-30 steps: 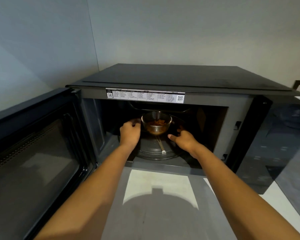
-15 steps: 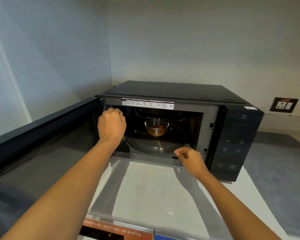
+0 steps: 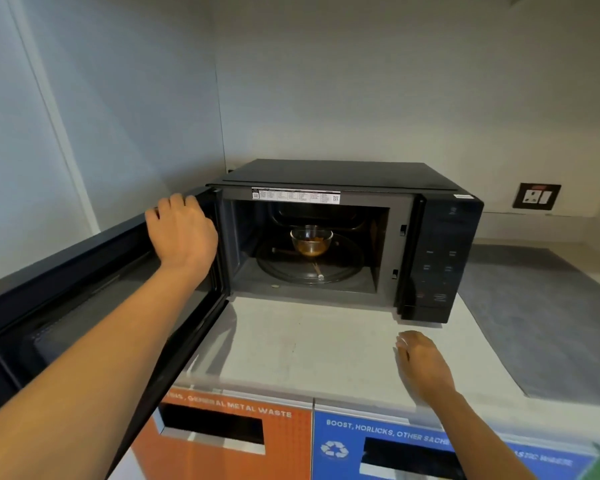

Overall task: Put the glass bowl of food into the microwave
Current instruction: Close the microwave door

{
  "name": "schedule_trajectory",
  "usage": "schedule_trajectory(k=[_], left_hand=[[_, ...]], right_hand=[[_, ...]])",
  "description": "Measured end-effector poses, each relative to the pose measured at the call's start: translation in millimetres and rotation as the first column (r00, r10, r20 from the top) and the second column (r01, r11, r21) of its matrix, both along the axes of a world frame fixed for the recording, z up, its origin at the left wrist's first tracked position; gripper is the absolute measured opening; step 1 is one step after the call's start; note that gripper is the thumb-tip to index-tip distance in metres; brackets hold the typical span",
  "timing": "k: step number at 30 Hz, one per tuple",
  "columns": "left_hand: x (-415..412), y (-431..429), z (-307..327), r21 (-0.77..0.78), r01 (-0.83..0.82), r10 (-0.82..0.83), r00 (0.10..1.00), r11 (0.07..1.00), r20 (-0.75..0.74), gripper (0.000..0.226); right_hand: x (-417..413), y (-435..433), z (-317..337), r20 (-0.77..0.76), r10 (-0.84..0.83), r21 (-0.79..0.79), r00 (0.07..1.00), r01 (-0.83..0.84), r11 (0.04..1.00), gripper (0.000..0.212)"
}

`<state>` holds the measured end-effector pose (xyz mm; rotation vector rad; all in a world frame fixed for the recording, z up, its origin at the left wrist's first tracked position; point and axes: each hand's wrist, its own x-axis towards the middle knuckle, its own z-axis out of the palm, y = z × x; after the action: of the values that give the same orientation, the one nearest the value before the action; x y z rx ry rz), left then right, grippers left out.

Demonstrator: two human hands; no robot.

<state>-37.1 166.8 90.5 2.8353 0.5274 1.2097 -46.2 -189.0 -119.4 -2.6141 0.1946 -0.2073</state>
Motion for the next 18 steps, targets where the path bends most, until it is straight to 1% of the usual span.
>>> schedule_trajectory(k=[3, 6, 9, 12, 15, 18], left_hand=[[-5, 0, 4, -0.004, -0.042, 0.042, 0.998, 0.999, -0.038, 0.027], [-8, 3, 7, 0.007, -0.108, 0.108, 0.988, 0.994, -0.106, 0.029], [-13, 9, 13, 0.009, -0.197, 0.195, 0.963, 0.98, -0.186, 0.029], [-19, 16, 19, 0.011, -0.267, 0.261, 0.931, 0.964, -0.256, 0.027], [-27, 20, 22, -0.005, -0.305, 0.29, 0.91, 0.952, -0.295, 0.022], [-35, 18, 26, 0.007, -0.293, 0.28, 0.905, 0.956, -0.32, 0.018]], right_hand=[[-5, -2, -8, -0.026, -0.014, -0.05, 1.0, 0.013, 0.999, 0.048], [-8, -3, -16, -0.066, -0.013, -0.003, 0.998, 0.013, 1.0, 0.051], [-8, -5, -19, -0.051, -0.005, 0.038, 0.999, 0.007, 0.999, 0.051], [-7, -6, -21, -0.034, -0.001, 0.034, 0.999, 0.002, 0.999, 0.051], [-6, -6, -23, -0.03, 0.007, 0.04, 1.0, -0.006, 0.999, 0.051], [-4, -7, -24, -0.041, 0.003, 0.013, 0.999, -0.003, 1.0, 0.052]])
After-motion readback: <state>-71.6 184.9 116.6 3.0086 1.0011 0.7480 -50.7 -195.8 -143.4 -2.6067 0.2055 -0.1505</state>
